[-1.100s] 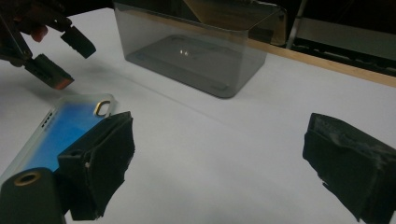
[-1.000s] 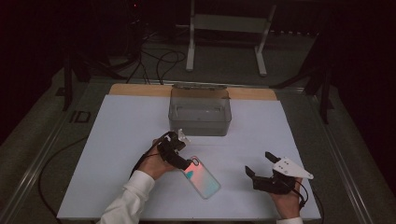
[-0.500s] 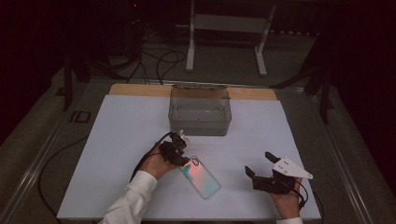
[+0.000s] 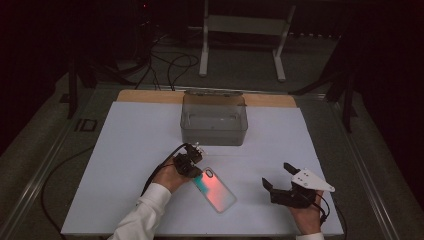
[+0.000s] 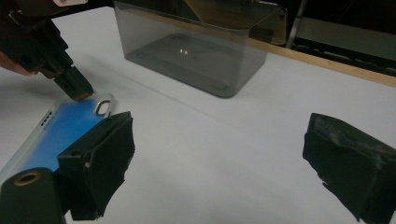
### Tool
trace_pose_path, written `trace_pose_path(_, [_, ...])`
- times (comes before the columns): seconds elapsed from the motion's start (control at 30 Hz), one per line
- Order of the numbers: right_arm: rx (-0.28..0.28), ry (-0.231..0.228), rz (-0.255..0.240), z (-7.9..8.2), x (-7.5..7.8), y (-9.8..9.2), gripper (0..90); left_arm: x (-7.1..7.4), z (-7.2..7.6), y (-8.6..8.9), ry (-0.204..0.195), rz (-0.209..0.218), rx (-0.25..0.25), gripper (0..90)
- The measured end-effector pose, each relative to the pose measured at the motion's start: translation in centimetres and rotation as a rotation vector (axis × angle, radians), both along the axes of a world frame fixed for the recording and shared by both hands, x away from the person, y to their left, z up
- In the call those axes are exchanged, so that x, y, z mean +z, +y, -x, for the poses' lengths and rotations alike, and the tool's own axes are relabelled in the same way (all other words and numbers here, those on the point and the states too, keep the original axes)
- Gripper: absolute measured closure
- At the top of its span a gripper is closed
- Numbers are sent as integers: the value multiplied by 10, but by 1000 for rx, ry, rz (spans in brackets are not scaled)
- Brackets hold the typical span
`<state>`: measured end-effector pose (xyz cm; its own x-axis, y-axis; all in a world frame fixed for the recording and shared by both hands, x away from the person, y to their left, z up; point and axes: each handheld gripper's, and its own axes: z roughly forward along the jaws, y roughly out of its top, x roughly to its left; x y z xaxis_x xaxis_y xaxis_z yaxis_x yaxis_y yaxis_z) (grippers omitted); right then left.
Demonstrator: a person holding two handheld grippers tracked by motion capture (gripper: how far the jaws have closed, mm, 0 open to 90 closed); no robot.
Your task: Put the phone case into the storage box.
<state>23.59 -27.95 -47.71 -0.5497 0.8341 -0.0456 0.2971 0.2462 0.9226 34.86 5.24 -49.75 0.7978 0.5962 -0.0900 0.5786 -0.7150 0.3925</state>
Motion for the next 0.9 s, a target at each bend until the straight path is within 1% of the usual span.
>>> trace_pose_path(0.07, [3,-3,1,0,0,0,89,0,1,-1,-4,-8,-1,876])
trace_pose_path(0.17, [0,-2,1,0,0,0,89,0,2,-1,-21,-16,-9,883])
trace_pose_path(0.23, [1,-2,-1,0,0,0,89,0,3,-1,-30,-14,-13,886])
trace_pose_path(0.27, [1,-2,-1,0,0,-1,89,0,3,0,-31,-4,-9,886])
trace_pose_path(0.3, [1,-2,-1,0,0,-1,89,0,3,0,-31,-4,-9,886])
trace_pose_path(0.33, [1,-2,-1,0,1,-1,89,-1,3,3,-35,14,3,886])
trace_pose_path(0.5, [1,-3,-5,0,0,-1,89,0,2,9,-54,26,12,886])
trace_pose_path(0.53, [-1,0,-4,0,0,-1,89,1,1,13,-71,41,27,886])
trace_pose_path(0.57, [-1,0,-4,0,0,-1,89,2,1,15,-77,47,30,886])
trace_pose_path(0.63, [0,0,-5,0,0,-2,89,5,0,21,-104,65,49,886])
trace_pose_path(0.67, [0,1,-7,0,0,-1,89,7,0,24,-119,81,64,887])
trace_pose_path(0.77, [1,3,-7,0,-1,-1,89,13,-1,33,-167,100,104,886])
trace_pose_path(0.8, [1,5,-9,0,-1,-1,89,15,-1,36,-188,104,118,886])
trace_pose_path(0.9, [1,4,-9,0,-1,-1,89,21,0,48,-239,120,158,886])
